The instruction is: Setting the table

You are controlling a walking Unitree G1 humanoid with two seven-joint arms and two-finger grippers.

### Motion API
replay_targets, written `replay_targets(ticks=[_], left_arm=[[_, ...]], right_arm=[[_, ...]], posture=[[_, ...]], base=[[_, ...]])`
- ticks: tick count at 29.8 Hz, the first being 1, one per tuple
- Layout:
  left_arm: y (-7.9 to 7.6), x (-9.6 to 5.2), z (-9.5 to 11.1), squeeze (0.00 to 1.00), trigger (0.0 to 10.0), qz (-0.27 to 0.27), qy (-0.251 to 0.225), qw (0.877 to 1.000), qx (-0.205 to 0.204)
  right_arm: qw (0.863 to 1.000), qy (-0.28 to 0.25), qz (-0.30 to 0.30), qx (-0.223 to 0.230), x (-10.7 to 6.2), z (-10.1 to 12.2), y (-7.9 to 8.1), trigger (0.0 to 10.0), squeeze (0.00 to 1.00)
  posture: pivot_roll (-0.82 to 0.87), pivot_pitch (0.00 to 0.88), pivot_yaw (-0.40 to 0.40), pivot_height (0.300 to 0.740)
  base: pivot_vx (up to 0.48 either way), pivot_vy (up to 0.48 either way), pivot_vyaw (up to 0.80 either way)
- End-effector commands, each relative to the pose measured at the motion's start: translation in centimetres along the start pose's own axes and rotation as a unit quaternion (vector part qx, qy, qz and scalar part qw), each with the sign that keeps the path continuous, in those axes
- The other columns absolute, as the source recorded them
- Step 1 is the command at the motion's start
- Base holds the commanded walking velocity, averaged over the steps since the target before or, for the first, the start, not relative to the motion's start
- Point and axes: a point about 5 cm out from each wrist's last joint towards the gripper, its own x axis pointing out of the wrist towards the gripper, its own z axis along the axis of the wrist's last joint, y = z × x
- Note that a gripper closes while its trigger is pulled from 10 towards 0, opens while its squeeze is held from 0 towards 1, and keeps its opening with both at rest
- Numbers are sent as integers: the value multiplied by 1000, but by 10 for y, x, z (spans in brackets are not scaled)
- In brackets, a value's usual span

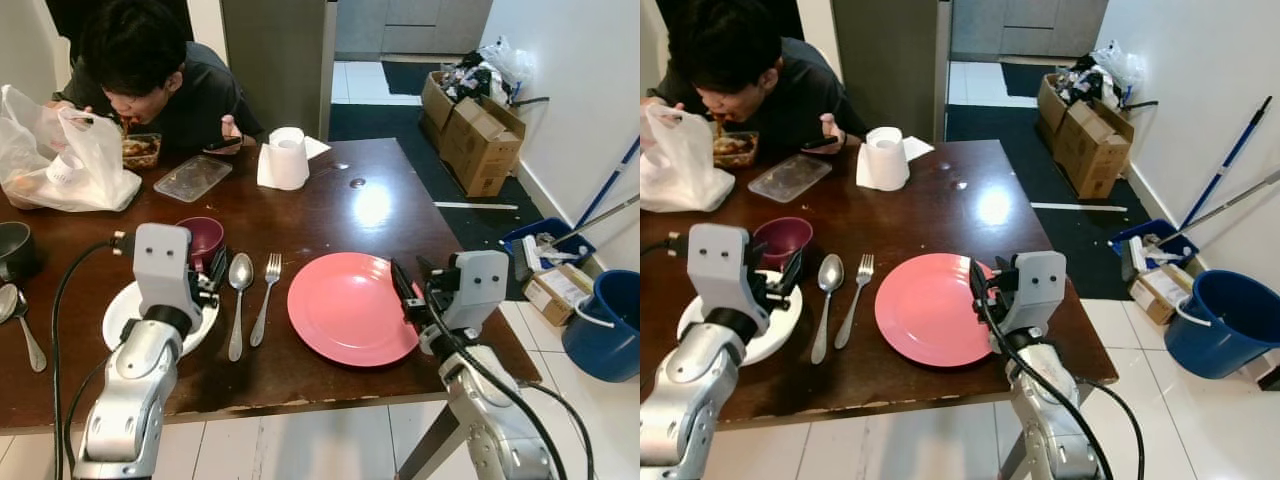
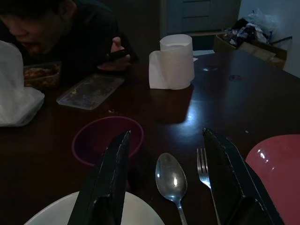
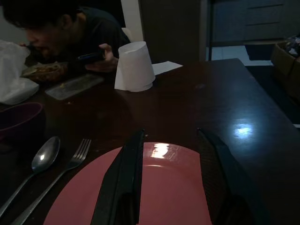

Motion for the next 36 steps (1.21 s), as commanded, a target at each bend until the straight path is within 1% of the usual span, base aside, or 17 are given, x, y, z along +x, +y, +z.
replay_targets(ticks=[1,3,9,11,20,26,36], left_arm=[[-1,1,-1,0,10000,-1,1,1000,-3],[-1,2,2,0,10000,-1,-2,1000,-3],[-1,2,0,0,10000,-1,-1,1000,-3],[-3,3,1,0,10000,-3,-3,1000,-6],[-5,5,5,0,10000,-6,-8,1000,-10],[-9,6,8,0,10000,-6,-14,1000,-14],[-9,6,10,0,10000,-6,-17,1000,-16]], right_arm=[[1000,-2,-3,-4,0,0,-2,10000,0],[1000,-4,-7,-4,2,1,-4,10000,0],[1000,-5,-8,-3,2,0,-2,10000,0],[1000,-5,-8,-3,2,0,-1,10000,0],[1000,-11,-14,-5,2,3,-4,10000,0],[1000,-10,-9,-6,4,3,-3,10000,0],[1000,-12,-8,-6,6,5,-2,10000,0]], posture=[[7,0,80,740],[9,0,82,740],[6,0,83,740],[8,0,83,740],[1,0,81,740],[15,0,73,740],[17,0,75,740]], base=[[0,0,0],[0,0,0],[0,0,0],[0,0,0],[0,0,0],[0,0,0],[0,0,0]])
